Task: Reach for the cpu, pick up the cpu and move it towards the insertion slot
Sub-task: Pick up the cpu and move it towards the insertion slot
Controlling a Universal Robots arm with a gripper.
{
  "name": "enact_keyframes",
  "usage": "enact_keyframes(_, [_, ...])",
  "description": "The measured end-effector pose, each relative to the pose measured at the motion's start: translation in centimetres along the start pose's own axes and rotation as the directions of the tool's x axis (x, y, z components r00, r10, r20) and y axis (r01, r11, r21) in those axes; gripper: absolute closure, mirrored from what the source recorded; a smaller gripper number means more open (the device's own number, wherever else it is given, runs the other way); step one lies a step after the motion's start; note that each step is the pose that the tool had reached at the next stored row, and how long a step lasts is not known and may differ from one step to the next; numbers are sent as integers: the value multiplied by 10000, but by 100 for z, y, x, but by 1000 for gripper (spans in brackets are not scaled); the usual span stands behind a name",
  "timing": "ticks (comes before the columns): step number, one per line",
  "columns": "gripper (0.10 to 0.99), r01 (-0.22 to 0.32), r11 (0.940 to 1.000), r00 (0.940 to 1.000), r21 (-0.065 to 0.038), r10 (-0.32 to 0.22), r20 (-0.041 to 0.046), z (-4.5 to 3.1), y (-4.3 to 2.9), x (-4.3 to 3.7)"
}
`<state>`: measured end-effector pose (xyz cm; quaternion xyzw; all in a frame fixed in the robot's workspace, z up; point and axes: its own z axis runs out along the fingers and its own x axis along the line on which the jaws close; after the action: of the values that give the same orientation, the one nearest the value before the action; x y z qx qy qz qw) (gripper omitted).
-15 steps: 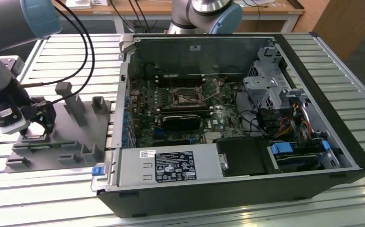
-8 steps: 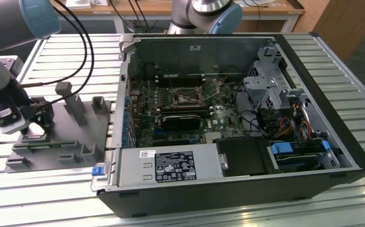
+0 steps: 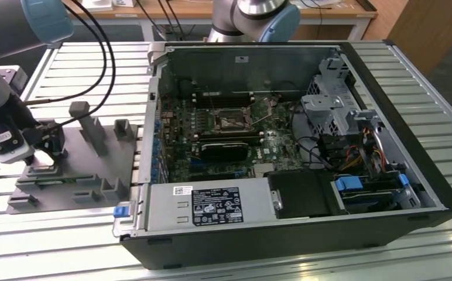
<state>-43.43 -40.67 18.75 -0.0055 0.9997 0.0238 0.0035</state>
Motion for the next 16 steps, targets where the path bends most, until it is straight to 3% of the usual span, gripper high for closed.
enact_keyframes(6, [541, 1, 10000, 10000, 0, -1, 0, -136, 11, -2])
enact_keyframes(16, [541, 0, 10000, 10000, 1, 0, -1, -462, 29, -4])
